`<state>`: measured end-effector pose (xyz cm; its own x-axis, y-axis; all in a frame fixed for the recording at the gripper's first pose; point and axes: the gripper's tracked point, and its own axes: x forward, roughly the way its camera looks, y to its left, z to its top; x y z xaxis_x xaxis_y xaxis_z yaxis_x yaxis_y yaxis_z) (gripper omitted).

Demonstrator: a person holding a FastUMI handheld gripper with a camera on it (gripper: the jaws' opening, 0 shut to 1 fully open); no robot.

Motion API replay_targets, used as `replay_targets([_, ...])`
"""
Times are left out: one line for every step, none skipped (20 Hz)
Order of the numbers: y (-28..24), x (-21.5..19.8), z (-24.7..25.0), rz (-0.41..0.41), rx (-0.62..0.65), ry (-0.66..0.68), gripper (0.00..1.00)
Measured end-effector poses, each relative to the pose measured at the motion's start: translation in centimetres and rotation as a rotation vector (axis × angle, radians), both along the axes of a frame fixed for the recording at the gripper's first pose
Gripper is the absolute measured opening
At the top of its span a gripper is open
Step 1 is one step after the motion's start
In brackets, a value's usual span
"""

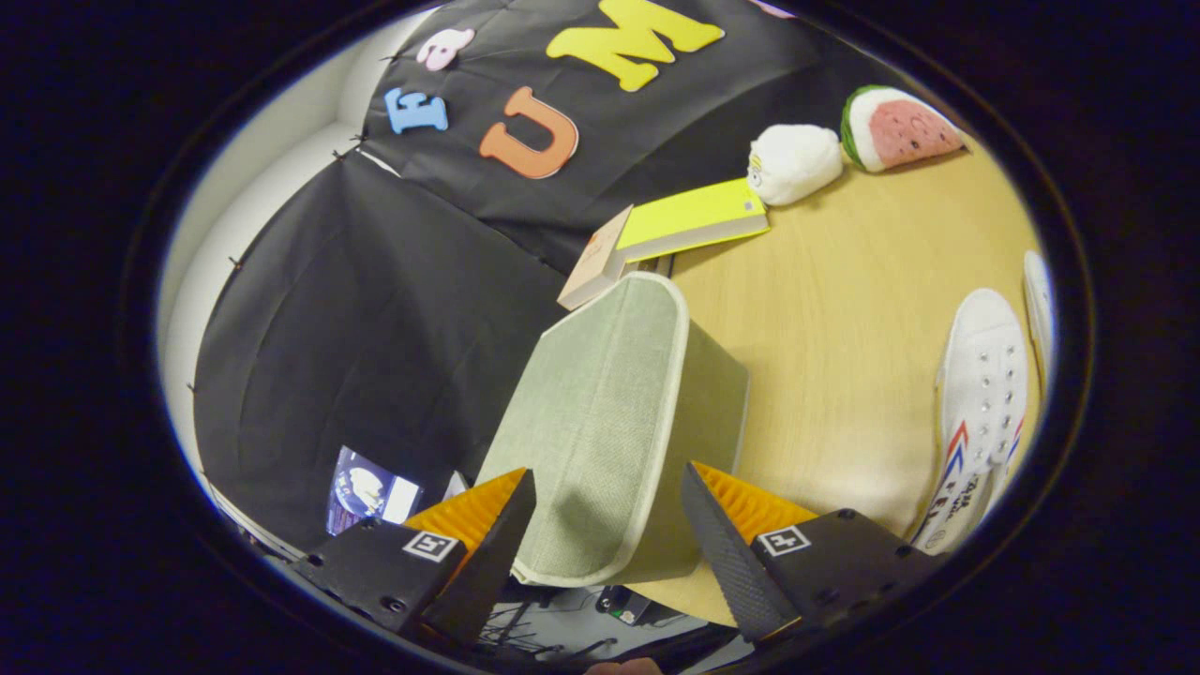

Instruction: Open the storage box then place both shoes into the box .Put the left shoe in first, then the right shoe, with the right side of both shoes facing outward in a uniform manner.

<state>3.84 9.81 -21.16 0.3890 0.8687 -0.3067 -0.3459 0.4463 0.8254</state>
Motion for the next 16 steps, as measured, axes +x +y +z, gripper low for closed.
replay_targets([0.5, 0.4, -0.1, 0.002, 0.037, 0.047, 1.00])
replay_targets([1.0, 0.6, -0.2, 0.013, 0.071, 0.089, 1.00])
replay_targets([1.1, 0.4, -0.2, 0.027, 0.093, 0.118, 1.00])
replay_targets([1.2, 0.5, -0.1, 0.037, 0.103, 0.133, 0.99])
replay_targets([1.2, 0.1, 0.2, 0.056, 0.112, 0.142, 0.98])
replay_targets([1.3, -0.1, 0.8, 0.066, 0.129, 0.146, 0.96])
replay_targets([1.3, 0.0, 0.9, 0.069, 0.121, 0.151, 0.85])
replay_targets([1.3, 0.0, 1.0, 0.080, 0.114, 0.151, 0.73])
replay_targets([1.0, 0.0, 1.1, 0.081, 0.114, 0.144, 0.70])
replay_targets([0.4, 0.2, 1.6, 0.064, 0.105, 0.135, 0.67])
replay_targets([0.1, 0.3, 2.1, 0.054, 0.109, 0.130, 0.51])
replay_targets([0.1, 0.2, 2.8, 0.051, 0.121, 0.124, 0.34])
replay_targets([-0.2, -0.4, 3.8, 0.048, 0.127, 0.114, 0.17])
replay_targets([-0.5, -0.8, 4.2, 0.052, 0.107, 0.102, 0.09])
replay_targets([-0.6, -1.1, 4.8, 0.053, 0.085, 0.079, 0.05])
replay_targets([-0.6, -1.2, 5.9, 0.052, 0.066, 0.056, 0.05])
